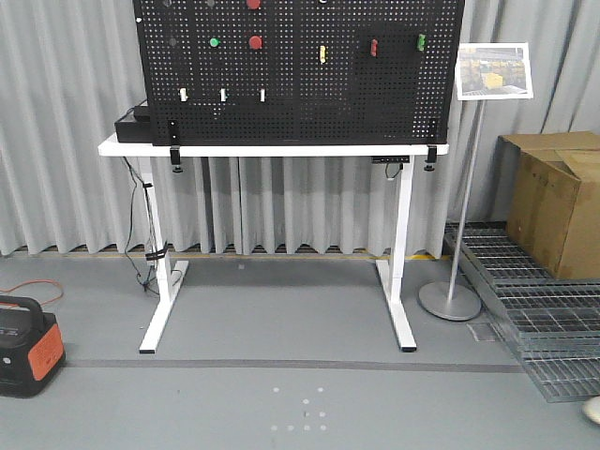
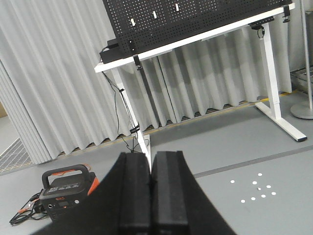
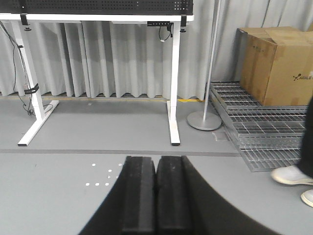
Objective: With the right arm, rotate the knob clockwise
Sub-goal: 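Drive the base forward toward the black pegboard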
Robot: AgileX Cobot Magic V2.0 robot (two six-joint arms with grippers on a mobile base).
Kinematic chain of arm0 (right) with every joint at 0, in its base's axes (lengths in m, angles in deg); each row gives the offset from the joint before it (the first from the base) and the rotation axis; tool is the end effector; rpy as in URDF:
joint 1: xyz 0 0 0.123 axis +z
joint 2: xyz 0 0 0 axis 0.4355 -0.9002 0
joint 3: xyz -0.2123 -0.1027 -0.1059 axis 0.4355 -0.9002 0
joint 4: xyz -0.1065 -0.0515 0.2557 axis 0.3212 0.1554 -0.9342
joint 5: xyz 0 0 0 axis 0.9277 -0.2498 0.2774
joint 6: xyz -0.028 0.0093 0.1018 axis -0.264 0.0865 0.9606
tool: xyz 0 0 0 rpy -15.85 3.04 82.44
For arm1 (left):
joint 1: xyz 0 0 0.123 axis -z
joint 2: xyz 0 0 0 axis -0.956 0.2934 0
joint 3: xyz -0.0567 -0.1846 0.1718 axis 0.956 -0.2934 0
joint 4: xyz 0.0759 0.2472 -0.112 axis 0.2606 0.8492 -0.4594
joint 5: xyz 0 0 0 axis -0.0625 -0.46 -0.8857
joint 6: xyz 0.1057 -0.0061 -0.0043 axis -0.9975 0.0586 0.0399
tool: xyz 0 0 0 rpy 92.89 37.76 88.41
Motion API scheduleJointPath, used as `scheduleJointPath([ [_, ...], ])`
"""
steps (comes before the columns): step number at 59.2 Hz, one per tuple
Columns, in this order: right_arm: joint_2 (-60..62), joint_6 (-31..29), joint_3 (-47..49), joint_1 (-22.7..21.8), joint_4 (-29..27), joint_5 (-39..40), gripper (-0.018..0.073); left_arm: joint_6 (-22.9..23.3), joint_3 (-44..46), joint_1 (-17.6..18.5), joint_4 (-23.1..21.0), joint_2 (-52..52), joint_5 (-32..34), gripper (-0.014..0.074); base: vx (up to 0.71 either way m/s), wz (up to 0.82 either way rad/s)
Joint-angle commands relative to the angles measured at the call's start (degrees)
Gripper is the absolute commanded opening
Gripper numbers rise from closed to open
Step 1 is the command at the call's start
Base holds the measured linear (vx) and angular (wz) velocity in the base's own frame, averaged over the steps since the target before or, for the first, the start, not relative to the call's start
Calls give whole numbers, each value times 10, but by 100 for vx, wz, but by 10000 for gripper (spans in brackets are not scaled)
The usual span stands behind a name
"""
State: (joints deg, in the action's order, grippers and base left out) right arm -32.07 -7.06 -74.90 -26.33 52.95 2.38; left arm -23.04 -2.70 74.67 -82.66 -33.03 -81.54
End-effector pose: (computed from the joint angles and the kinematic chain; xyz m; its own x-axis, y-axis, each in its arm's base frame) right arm 0.1279 -0.0018 0.1820 -0.1401 -0.0141 -0.9900 0.0136 0.9998 -0.0162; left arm 0.1301 -0.0035 0.1923 -0.0225 0.2737 -0.9616 0.0332 0.9615 0.2729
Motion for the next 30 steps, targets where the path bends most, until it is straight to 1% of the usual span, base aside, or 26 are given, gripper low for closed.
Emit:
scheduleJointPath([
  [1, 6, -2, -5, -3, 2, 45, -11, 2, -9, 1, -3, 8, 48, -6, 0, 0],
  [30, 6, -2, -5, -3, 2, 45, -11, 2, -9, 1, -3, 8, 48, -6, 0, 0],
])
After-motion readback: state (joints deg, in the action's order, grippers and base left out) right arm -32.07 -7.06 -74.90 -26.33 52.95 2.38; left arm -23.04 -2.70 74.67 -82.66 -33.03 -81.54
